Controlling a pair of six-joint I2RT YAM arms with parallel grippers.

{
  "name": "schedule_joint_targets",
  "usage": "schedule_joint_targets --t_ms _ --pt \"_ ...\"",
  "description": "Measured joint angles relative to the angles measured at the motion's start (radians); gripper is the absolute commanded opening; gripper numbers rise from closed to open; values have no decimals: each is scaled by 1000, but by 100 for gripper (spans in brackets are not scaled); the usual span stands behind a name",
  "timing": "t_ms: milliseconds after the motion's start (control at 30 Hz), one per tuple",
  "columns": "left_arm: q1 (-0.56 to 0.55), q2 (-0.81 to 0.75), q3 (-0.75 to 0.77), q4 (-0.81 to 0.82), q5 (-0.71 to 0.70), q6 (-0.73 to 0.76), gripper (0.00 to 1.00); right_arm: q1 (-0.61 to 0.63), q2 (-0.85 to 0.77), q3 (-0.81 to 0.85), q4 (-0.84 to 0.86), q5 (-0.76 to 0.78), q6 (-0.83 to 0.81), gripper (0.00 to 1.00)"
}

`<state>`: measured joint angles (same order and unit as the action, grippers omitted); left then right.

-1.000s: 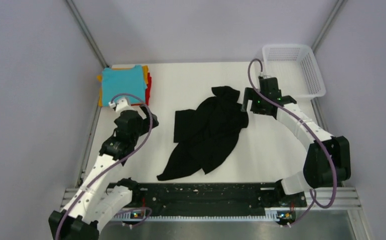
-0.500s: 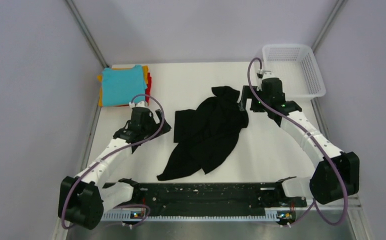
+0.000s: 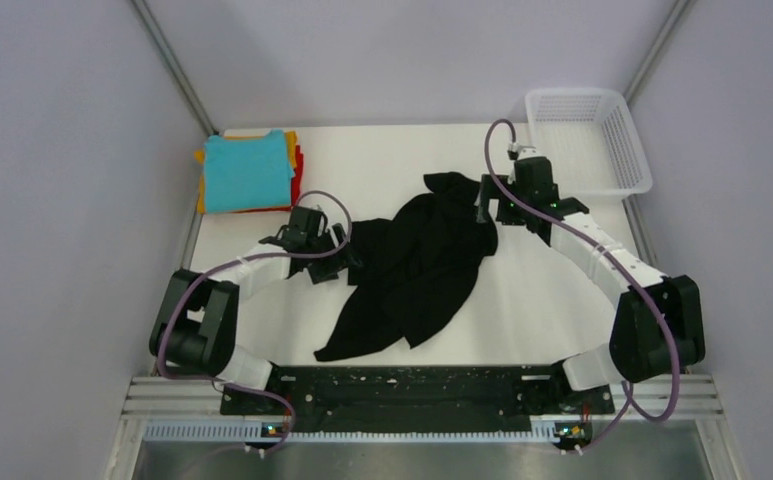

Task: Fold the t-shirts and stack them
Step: Flatten out the tshirt

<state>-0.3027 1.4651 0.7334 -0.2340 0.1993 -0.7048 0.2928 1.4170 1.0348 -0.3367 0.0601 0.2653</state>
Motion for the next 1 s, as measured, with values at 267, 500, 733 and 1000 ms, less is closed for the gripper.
schedule_joint_targets --t_ms 267,500,733,1000 --pt "-31 122 77 45 72 -6 56 0 43 2 0 7 -1 98" --pt "-37 194 124 61 92 -22 31 0 63 20 6 22 -6 98" --pt "-39 225 170 44 72 -24 0 0 93 35 12 28 -20 98" --pt "-39 180 192 23 34 -8 0 0 151 100 6 52 -26 98"
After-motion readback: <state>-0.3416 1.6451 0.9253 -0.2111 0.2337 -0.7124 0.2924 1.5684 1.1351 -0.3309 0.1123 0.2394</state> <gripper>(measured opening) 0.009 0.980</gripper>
